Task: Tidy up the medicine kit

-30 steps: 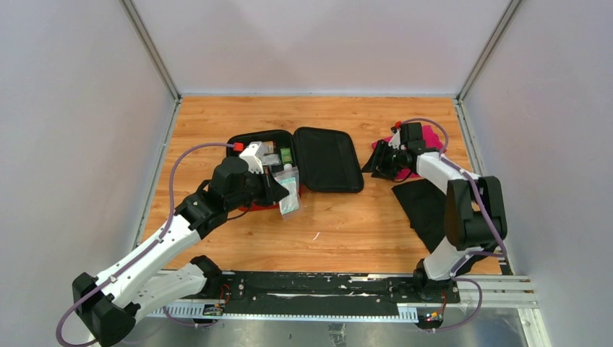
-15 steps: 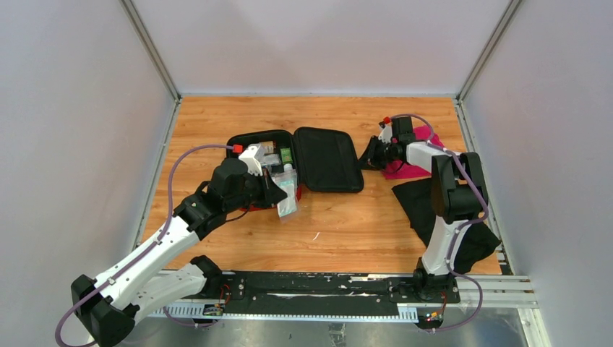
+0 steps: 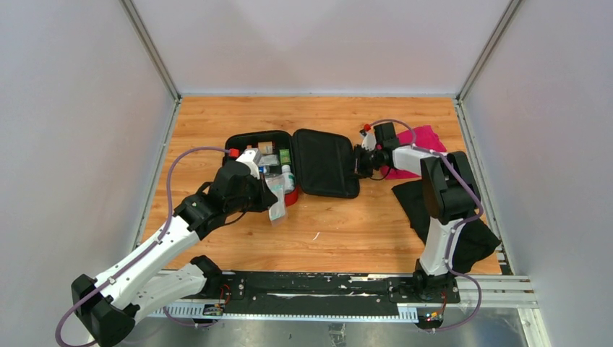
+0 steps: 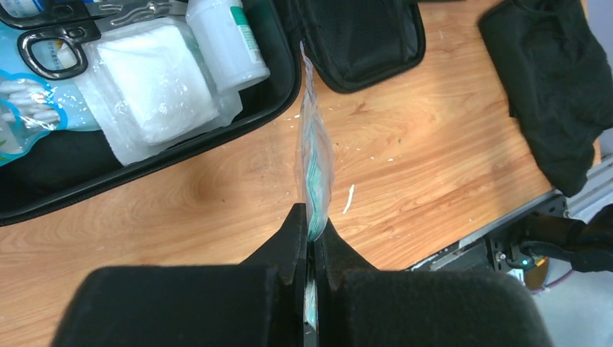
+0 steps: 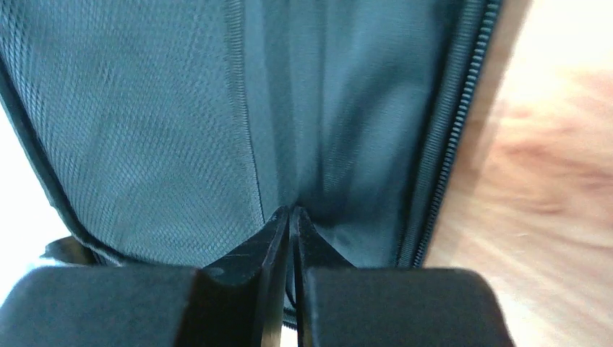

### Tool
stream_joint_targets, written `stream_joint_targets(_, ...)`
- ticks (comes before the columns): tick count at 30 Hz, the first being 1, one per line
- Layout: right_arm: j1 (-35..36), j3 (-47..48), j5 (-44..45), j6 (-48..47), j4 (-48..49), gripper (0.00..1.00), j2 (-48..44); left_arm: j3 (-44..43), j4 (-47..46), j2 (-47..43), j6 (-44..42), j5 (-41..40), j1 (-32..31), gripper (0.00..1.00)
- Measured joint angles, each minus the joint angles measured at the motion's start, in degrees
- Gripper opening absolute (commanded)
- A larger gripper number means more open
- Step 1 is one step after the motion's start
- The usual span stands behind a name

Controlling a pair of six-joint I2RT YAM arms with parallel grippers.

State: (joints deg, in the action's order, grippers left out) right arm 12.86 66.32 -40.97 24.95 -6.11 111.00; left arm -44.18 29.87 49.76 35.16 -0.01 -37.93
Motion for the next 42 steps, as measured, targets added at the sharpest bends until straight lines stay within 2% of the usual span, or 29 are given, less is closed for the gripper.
stream_joint_targets(12,12.2,-11.8,2.1,1.5,1.8,0.12,-9.3,-1.8,5.1,1.0,-1.4,-6.9,0.6,0.0)
stream_joint_targets(17,13.7,-15.9,8.3,2.1,1.7,0.16,-15.5,-2.5,6.3,0.9,-2.3,-8.4,0.7,0.0)
stream_joint_targets(26,10.5,-19.6,21.6,1.1,0.5,0.31,-27.8,-2.5,6.2,0.8,-4.0,-7.8,0.7,0.0)
stream_joint_targets(31,8.7,-22.8,22.1,2.0,0.6,0.33,-28.2,-2.5,4.6,1.1,-5.0,-5.1,0.7,0.0)
stream_joint_targets(37,8.4,-30.3,19.9,7.8,4.0,0.41,-32.0,-2.5,3.0,3.8,-6.3,-0.6,0.7,0.0)
stream_joint_targets(40,8.4,-36.0,18.3,13.2,9.0,0.5,-36.7,-2.5,2.5,4.4,-6.6,0.3,0.7,0.0)
stream_joint_targets(42,8.4,-40.4,17.5,16.9,12.6,0.62,-39.7,-2.5,1.9,4.5,-6.9,0.6,0.7,0.0)
